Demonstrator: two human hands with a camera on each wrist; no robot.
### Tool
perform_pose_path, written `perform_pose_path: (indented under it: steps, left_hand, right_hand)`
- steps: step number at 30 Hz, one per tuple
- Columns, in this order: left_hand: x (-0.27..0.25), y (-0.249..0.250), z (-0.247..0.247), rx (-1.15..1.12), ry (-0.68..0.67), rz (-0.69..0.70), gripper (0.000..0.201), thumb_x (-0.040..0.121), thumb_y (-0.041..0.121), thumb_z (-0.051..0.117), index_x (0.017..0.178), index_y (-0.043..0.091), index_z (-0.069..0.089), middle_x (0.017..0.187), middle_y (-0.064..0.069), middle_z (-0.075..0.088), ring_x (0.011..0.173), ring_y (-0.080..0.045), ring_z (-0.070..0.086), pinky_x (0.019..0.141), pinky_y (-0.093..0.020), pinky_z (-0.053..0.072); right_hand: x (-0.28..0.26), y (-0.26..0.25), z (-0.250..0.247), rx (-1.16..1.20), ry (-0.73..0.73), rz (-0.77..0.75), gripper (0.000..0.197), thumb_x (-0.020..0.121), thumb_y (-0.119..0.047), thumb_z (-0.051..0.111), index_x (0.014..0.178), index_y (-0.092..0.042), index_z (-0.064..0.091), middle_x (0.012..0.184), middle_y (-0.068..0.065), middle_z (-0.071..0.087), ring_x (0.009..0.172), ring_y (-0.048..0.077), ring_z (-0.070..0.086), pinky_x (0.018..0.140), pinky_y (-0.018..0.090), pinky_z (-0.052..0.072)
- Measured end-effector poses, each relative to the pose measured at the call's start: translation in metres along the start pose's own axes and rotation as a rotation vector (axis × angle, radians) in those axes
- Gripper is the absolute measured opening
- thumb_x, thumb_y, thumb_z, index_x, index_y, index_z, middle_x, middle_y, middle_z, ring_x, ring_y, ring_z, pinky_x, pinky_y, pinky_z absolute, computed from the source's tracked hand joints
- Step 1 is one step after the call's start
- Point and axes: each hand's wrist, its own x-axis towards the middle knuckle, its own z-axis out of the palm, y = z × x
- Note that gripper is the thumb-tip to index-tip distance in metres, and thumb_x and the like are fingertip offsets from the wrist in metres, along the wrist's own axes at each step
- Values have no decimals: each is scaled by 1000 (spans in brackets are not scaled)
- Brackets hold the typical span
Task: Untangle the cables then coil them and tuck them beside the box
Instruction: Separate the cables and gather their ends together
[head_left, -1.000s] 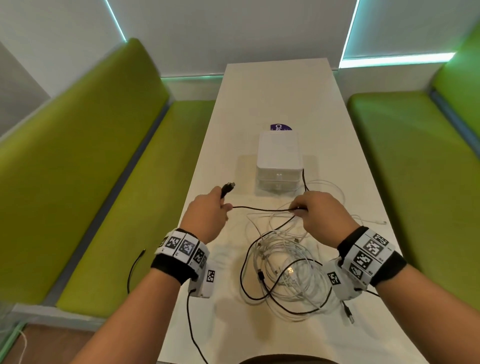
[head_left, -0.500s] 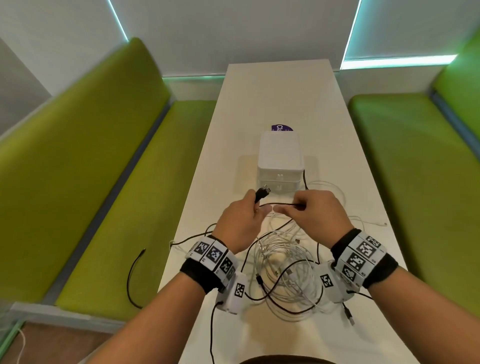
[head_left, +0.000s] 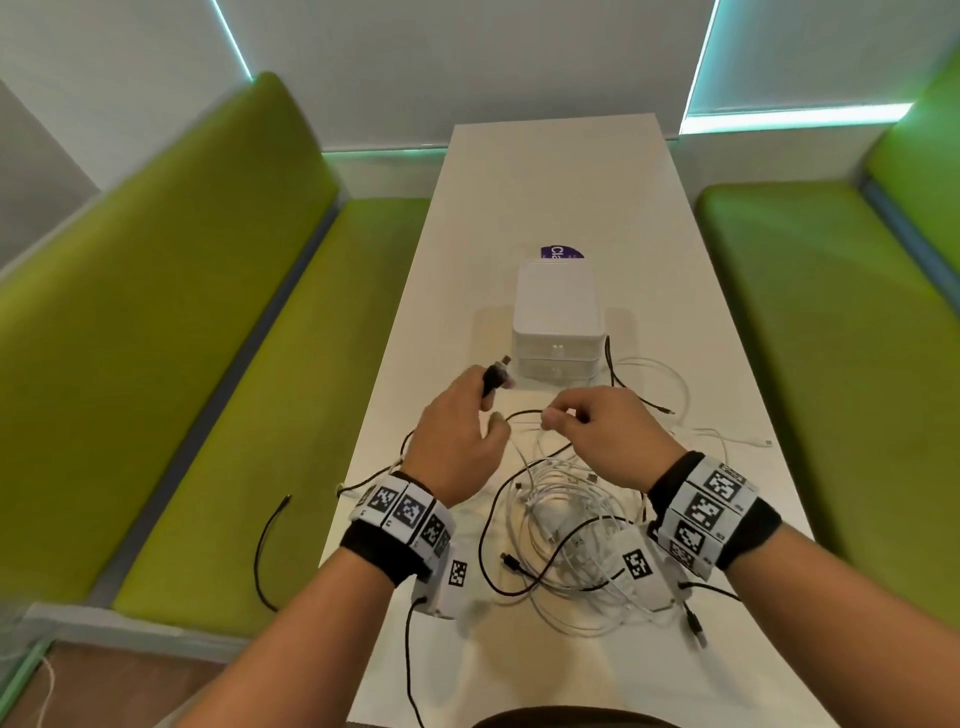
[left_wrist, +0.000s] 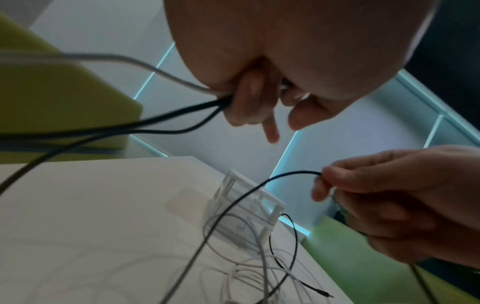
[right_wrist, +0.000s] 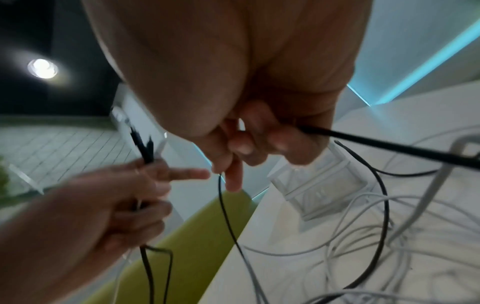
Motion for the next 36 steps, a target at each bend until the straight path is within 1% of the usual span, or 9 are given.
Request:
perform_pose_path:
  steps: [3, 8, 13, 16, 19, 24, 27, 33, 36]
  left_hand:
    - [-3, 7, 11, -59, -213, -50, 9, 99, 32, 49, 106, 26, 47, 90, 5, 71, 58, -8, 60, 57, -38, 50]
    - [-4, 9, 8, -79, -182, -77, 19, 103, 35, 49, 89, 26, 40, 72, 2, 54, 61, -19, 51, 60, -40, 43]
    - [2, -7, -4, 82, -134, -245, 19, 103, 35, 46, 90, 21, 42, 80, -4, 60, 68, -26, 55, 60, -38, 42]
    - [1, -9, -4, 293, -78, -186, 11, 101, 27, 41, 102, 19, 48, 92, -5, 66, 75, -28, 61, 67, -41, 51]
    - [-4, 4, 3, 188, -117, -23, 9, 97, 27, 48, 104, 23, 51, 96, 3, 68, 82, -25, 65, 73, -44, 53]
    - [-4, 14, 4, 130, -279, -52, 35, 97, 54, 51, 88, 21, 46, 73, 4, 56, 66, -20, 57, 64, -40, 46]
    - [-1, 10, -3, 134, -255, -55, 40, 94, 57, 54, 80, 22, 43, 67, 4, 52, 63, -22, 52, 60, -40, 42]
    - [3, -8, -13, 297, -147, -180, 24, 98, 39, 57, 86, 23, 44, 79, 1, 59, 71, -24, 57, 61, -36, 45]
    - [-1, 1, -7, 326, -116, -43, 16, 97, 30, 56, 106, 21, 47, 96, 2, 63, 82, -26, 62, 73, -44, 53]
  right_hand:
    - [0, -3, 4, 41, 48, -64, 19, 95, -43, 65, 89, -29, 76, 50, -21, 55, 51, -1, 50, 54, 21, 31]
    - [0, -1, -1, -186, 176, 70, 53, 77, -80, 59, 81, -28, 57, 55, -6, 57, 55, 10, 56, 54, 32, 39]
    - [-2, 9, -11, -17, 58, 47, 18, 97, -34, 59, 81, -29, 65, 72, -2, 63, 69, 23, 60, 63, 35, 47]
    - [-4, 12, -12, -41, -36, 18, 18, 99, -21, 60, 93, -28, 75, 76, -2, 70, 57, 8, 61, 52, 19, 45]
    - [-6, 6, -6, -7, -73, -63, 15, 97, -19, 64, 99, -27, 77, 75, -8, 72, 55, -8, 59, 54, 7, 38]
    - [-5, 4, 0, 38, 81, -63, 15, 84, -44, 76, 92, -34, 69, 61, -7, 64, 57, 3, 56, 60, 25, 42]
    - [-9, 8, -4, -212, 90, 29, 57, 79, -77, 60, 66, -21, 65, 51, -5, 53, 53, 11, 52, 56, 34, 45]
    - [-12, 23, -18, 20, 53, -42, 22, 99, -28, 58, 84, -28, 74, 66, -8, 61, 60, 9, 51, 62, 30, 40]
    - [-13, 23, -14, -40, -42, -112, 16, 97, -35, 63, 103, -36, 78, 95, -15, 73, 83, 2, 64, 79, 29, 51]
